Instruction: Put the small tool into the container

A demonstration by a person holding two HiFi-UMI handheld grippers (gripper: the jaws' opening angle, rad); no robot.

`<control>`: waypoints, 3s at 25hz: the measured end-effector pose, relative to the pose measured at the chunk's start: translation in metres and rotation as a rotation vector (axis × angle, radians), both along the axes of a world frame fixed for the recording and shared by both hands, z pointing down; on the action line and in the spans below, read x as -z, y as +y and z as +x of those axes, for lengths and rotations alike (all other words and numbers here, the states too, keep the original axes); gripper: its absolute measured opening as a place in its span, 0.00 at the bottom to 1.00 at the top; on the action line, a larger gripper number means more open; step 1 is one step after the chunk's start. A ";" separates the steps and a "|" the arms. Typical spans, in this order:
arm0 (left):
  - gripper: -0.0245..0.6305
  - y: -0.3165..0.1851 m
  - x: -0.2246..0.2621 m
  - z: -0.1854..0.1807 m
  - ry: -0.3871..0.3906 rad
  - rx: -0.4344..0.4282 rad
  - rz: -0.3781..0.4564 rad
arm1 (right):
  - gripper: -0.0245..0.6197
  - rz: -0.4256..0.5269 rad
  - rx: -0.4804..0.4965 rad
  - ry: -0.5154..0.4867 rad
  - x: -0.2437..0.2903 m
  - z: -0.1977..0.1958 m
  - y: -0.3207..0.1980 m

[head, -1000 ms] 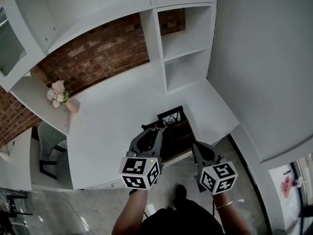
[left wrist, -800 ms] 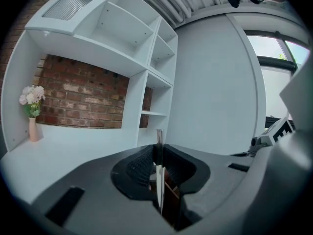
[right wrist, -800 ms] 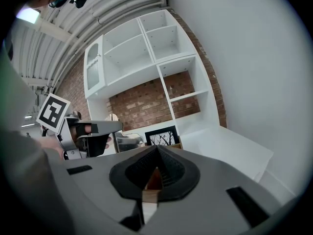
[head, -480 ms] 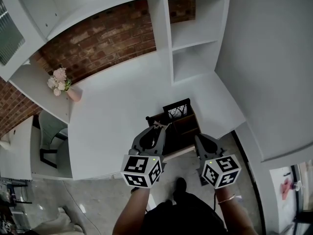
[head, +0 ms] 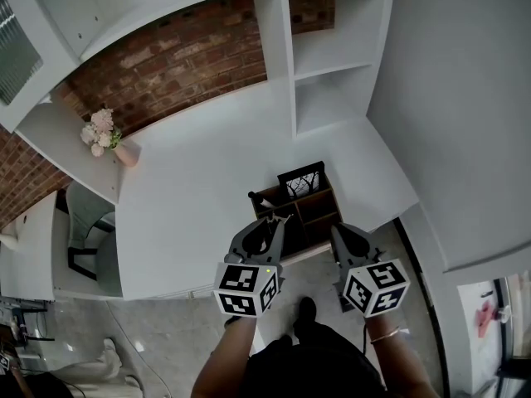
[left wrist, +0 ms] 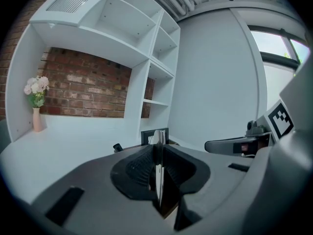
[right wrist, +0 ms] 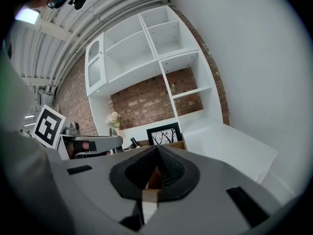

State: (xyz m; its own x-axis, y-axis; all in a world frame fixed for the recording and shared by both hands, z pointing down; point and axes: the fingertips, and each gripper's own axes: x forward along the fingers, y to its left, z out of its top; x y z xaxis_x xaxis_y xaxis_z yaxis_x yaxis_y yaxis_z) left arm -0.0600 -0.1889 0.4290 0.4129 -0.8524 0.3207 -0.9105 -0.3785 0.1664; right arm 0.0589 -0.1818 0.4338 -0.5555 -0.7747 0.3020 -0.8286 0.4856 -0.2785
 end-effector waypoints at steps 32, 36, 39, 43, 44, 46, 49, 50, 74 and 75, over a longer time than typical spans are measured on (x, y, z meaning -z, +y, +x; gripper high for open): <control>0.19 0.003 -0.028 0.004 -0.035 -0.042 -0.070 | 0.05 0.000 0.000 0.013 -0.001 -0.002 0.014; 0.19 0.012 -0.031 -0.002 -0.037 -0.028 -0.080 | 0.05 -0.004 0.008 0.018 -0.004 -0.005 0.019; 0.19 0.020 -0.034 -0.007 -0.032 -0.017 -0.085 | 0.05 -0.009 0.015 0.024 -0.007 -0.007 0.025; 0.19 0.031 -0.036 -0.016 -0.030 0.004 -0.092 | 0.05 -0.011 0.022 0.032 -0.008 -0.011 0.033; 0.19 0.034 -0.036 -0.018 -0.032 0.008 -0.093 | 0.05 -0.010 0.023 0.033 -0.008 -0.012 0.035; 0.18 0.039 -0.037 -0.021 -0.036 0.017 -0.095 | 0.05 -0.008 0.025 0.034 -0.008 -0.013 0.038; 0.16 0.046 -0.037 -0.027 -0.032 0.034 -0.096 | 0.05 -0.006 0.027 0.036 -0.008 -0.015 0.042; 0.15 0.048 -0.037 -0.030 -0.030 0.040 -0.097 | 0.05 -0.005 0.028 0.037 -0.008 -0.016 0.044; 0.05 0.074 -0.023 -0.047 -0.012 0.066 -0.067 | 0.05 0.023 0.037 0.072 -0.004 -0.021 0.058; 0.05 0.074 -0.023 -0.046 -0.010 0.067 -0.067 | 0.05 0.022 0.033 0.075 -0.005 -0.019 0.058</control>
